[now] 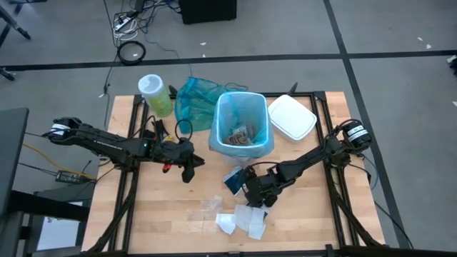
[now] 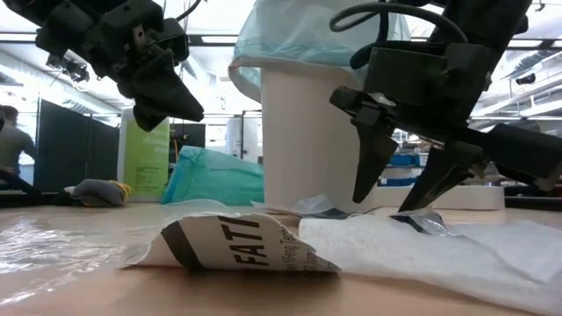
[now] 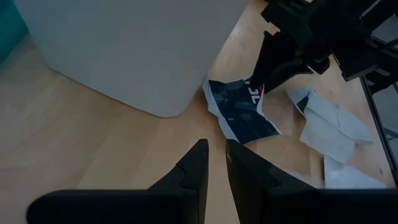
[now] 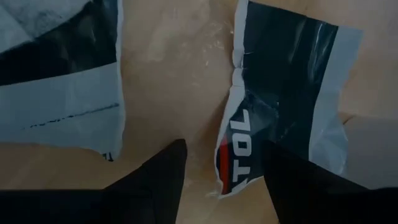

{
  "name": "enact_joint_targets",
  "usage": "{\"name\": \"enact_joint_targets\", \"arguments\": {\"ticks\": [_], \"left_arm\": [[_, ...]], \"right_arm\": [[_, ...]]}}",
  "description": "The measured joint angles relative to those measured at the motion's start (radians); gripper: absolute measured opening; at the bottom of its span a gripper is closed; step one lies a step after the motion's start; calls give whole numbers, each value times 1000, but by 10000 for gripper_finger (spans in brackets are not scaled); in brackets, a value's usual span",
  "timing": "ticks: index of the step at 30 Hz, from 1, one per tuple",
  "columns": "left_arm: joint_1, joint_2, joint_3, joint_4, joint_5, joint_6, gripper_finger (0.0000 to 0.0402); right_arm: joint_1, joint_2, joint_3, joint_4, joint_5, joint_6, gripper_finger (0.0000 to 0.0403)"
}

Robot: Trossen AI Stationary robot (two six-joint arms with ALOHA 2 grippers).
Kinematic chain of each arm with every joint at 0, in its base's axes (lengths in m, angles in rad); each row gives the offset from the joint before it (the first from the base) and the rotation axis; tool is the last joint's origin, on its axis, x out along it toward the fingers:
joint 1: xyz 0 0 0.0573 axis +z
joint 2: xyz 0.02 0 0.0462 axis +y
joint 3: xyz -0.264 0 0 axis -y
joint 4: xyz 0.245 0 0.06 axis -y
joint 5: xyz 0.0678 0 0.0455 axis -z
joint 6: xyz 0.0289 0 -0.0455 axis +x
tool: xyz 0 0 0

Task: Place trash/remove bag and relplace
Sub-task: Put the black paper into the white trash bin

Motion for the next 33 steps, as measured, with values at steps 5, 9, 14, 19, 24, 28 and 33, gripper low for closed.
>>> {"name": "enact_joint_targets", "arguments": {"ticks": [5, 9, 14, 19, 24, 28, 33], "left_arm": [[0, 0, 0, 1, -21, 0, 66], [0, 0, 0, 7, -22, 0, 67], [0, 0, 0, 6, -37, 0, 67], [0, 0, 0, 6, -40, 0, 67], [0, 0, 0, 8, -41, -1, 66], [0, 0, 0, 8, -41, -21, 66], [6, 35, -27, 100, -29, -172, 67]], "right_arm": [[-8, 0, 0, -4, 20, -8, 201], [-32, -1, 1, -4, 28, -39, 201], [-79, -1, 1, -5, 45, -75, 201], [-113, -1, 1, -5, 44, -75, 194], [-119, -1, 1, -6, 107, -45, 132], [-121, -1, 1, 2, 125, -40, 67], [-122, 0, 0, 24, -27, -39, 39]]}}
